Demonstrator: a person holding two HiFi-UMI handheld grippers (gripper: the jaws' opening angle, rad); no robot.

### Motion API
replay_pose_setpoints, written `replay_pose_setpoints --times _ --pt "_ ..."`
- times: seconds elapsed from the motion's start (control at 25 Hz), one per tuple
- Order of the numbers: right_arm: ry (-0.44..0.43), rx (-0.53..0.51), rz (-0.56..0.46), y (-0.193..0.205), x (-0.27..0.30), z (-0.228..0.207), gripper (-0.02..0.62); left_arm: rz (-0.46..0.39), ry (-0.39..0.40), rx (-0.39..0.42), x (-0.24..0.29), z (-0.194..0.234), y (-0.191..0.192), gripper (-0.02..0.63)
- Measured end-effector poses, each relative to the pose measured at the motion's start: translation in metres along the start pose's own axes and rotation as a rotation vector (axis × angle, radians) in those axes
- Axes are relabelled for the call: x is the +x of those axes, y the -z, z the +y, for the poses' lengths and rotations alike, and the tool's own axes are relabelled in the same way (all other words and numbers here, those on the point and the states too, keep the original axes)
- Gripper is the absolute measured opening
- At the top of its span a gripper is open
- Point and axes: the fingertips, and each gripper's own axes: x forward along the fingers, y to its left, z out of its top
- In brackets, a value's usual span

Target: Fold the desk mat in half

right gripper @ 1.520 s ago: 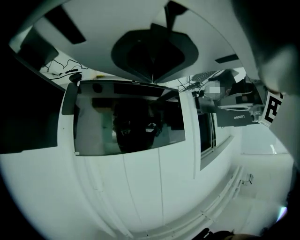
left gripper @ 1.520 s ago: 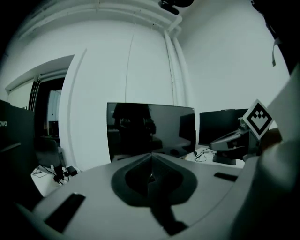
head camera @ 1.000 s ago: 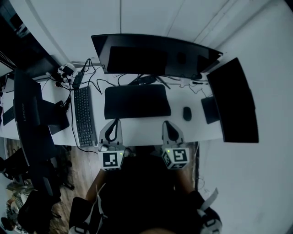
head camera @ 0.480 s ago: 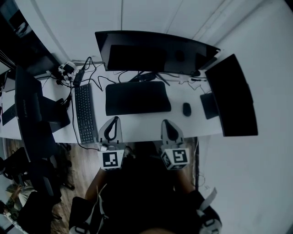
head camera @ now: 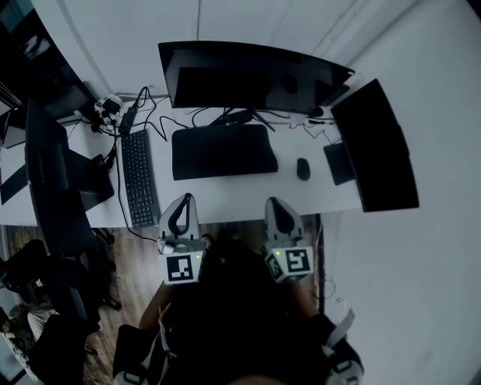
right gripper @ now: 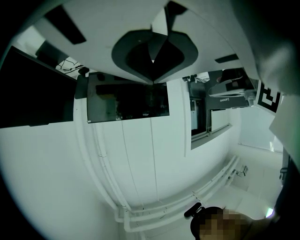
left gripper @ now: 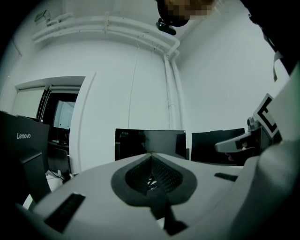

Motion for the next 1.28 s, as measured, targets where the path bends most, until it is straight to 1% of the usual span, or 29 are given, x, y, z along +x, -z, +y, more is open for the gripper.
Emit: replay_pose_setpoints --times 0.24,0.64,0.72,0.88,1.28 --pt "-0.022 0.026 -0.003 -0.001 -0.011 -0.002 0.008 0.001 -0.016 -0.002 -0.013 -0.015 -0.001 0.008" --pt "-0.046 -0.004 -0.003 0.004 -0.02 -0.014 0.008 0.01 -0.039 0.001 -0.017 -0.031 0.0 0.007" --pt "-0.049 0.008 0.001 0.003 -0.02 -0.014 0.007 0.008 -0.039 0.008 -0.016 -0.033 -0.001 0.006" --pt "-0.057 -0.012 0.008 0.008 -0.022 -0.016 0.007 0.003 -0.038 0.014 -0.015 -0.036 -0.003 0.008" --pt "-0.061 0.017 0.003 0.006 -0.02 -0.019 0.006 0.007 -0.032 0.025 -0.01 -0.042 -0.005 0.008"
